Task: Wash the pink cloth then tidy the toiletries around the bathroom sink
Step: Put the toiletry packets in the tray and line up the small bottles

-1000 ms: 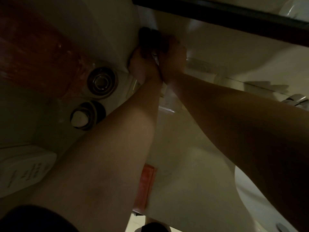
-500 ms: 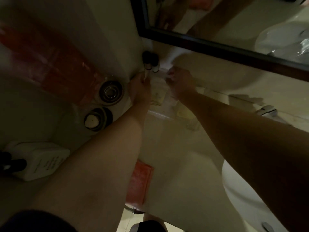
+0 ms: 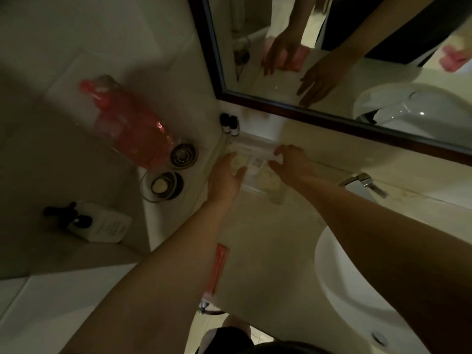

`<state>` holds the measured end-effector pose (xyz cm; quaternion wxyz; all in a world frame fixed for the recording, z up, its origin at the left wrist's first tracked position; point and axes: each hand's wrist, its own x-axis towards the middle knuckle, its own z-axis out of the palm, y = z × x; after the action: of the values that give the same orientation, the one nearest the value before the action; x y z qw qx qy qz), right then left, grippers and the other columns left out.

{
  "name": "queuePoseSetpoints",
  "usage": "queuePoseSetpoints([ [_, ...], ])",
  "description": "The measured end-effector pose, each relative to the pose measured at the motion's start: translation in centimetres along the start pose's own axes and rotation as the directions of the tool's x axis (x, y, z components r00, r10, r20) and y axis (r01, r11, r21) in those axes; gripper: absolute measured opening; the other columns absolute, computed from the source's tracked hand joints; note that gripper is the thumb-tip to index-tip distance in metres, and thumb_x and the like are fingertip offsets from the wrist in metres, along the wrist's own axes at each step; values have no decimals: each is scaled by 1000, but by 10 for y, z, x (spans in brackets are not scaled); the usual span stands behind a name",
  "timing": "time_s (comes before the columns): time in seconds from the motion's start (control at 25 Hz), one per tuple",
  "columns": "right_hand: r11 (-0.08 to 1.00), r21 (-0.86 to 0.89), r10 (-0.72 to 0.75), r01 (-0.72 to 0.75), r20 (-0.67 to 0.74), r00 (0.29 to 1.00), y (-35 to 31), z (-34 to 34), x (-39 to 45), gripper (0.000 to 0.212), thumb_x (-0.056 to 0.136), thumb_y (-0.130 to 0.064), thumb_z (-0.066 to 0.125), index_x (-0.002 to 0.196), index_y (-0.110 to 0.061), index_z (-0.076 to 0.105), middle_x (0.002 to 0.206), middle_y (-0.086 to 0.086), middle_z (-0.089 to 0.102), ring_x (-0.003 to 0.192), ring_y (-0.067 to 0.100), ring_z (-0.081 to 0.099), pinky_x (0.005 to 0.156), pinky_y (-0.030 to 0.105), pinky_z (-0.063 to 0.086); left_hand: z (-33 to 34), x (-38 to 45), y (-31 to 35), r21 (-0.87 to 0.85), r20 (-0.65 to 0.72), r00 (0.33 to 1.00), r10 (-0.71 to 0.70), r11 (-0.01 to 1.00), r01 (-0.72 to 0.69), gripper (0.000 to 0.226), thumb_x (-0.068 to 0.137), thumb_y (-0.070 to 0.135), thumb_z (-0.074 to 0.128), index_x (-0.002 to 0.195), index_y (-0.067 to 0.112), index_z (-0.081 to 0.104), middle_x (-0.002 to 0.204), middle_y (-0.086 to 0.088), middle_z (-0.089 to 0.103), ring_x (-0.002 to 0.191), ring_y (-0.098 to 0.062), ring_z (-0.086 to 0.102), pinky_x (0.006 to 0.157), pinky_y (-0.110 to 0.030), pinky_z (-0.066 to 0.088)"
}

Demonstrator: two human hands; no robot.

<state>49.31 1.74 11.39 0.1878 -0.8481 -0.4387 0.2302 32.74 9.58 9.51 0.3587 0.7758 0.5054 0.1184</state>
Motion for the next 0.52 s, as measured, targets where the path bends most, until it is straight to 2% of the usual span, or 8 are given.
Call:
queuePoseSetpoints([
  [0.12,999,24,-43,43,-9,999,-1,-9,-29,41,92,-36,56,127,-14,53,133,10,50,124,26,43,97,32,39,9,-40,10,10,-3,1000,3,1000,-3,51,90,33,60,138,19,47,146,-3,43,133,-19,40,109,-28,31],
  [0.28,998,-37,-54,53,-32,998,12,-20,-85,42,93,-38,55,127,-13,53,132,11,52,122,29,45,97,37,40,10,-85,17,49,17,998,60,997,-61,49,90,36,60,135,20,49,138,-2,50,126,-19,46,100,-26,35],
  [0.4,998,-31,56,-58,-74,996,25,-22,-130,43,93,-39,55,127,-13,53,132,10,52,124,28,43,100,39,38,10,-114,16,16,15,995,97,995,-97,46,89,34,62,130,14,54,135,-5,52,123,-21,48,98,-24,36],
  [0.52,978,36,210,-207,-143,967,36,-25,-169,44,88,-43,60,123,-16,56,128,9,56,117,26,50,97,40,44,14,-138,21,3,47,985,163,987,-164,39,89,25,62,124,10,58,129,-10,55,121,-25,50,97,-26,37],
])
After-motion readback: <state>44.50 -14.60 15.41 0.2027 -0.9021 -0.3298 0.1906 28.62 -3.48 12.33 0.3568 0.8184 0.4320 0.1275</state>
